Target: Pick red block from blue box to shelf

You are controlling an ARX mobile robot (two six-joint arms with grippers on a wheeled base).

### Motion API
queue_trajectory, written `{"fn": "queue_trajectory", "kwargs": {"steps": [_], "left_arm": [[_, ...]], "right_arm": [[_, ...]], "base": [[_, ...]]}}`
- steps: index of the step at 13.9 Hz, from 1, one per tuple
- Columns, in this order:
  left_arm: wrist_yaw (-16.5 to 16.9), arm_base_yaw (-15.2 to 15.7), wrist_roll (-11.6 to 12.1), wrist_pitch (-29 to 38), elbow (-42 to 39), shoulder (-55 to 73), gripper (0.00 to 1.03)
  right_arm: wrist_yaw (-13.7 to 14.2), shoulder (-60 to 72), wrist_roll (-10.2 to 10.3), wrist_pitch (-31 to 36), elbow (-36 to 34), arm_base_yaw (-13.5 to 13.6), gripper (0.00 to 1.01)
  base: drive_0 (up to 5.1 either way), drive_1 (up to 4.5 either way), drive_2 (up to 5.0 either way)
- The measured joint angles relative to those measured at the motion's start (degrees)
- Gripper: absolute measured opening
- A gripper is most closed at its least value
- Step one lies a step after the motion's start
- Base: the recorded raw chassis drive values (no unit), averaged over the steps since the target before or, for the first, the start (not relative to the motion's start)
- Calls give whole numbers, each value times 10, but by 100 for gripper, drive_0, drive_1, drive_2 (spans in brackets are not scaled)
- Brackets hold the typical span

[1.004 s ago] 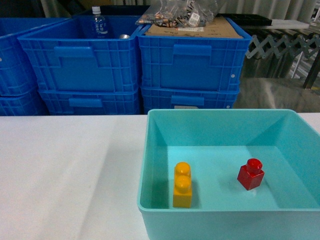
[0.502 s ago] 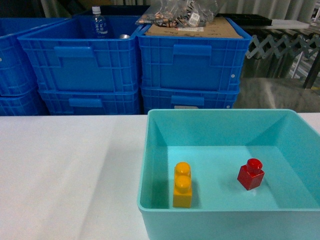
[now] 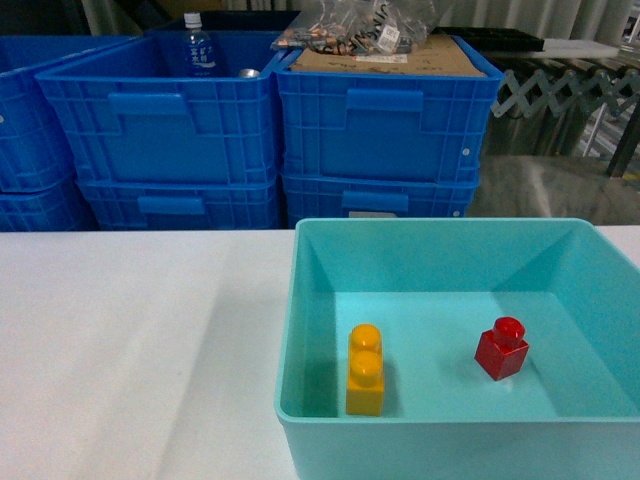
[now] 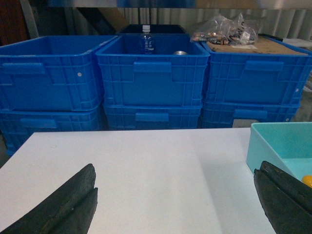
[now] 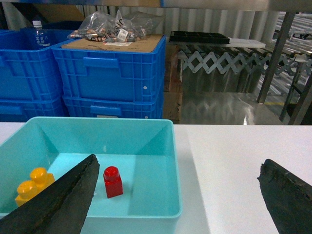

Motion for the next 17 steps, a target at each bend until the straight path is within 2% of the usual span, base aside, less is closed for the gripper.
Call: {"fn": "queue_trajectory", "kwargs": {"steps": [8, 9, 10, 11, 12, 13, 14, 16, 17], "left_arm": [[0, 0, 0, 0, 0, 0, 98], [0, 0, 0, 0, 0, 0, 98], [0, 0, 0, 0, 0, 0, 98], [0, 0, 0, 0, 0, 0, 98], [0, 0, 0, 0, 0, 0, 98], [0, 0, 0, 0, 0, 0, 98], [0, 0, 0, 0, 0, 0, 98], [0, 0, 0, 0, 0, 0, 98], [0, 0, 0, 0, 0, 0, 98]], "right_arm": [[0, 0, 0, 0, 0, 0, 98], [-38, 14, -16, -42, 11, -10, 98], [-66, 81, -37, -26, 22, -3, 98], [-64, 144, -49, 14, 34, 26, 98], [-46, 223, -57, 78, 56, 64, 98], [-28, 290, -58, 120, 81, 86, 98], [4, 371, -58, 164, 112, 115, 98], [50, 507, -48, 183, 177, 162, 98], [90, 602, -37, 191, 228, 194, 98]], "base": [[0, 0, 0], [0, 0, 0], [0, 0, 0], [0, 0, 0], [0, 0, 0], [0, 0, 0], [0, 0, 0], [0, 0, 0], [0, 0, 0]]}}
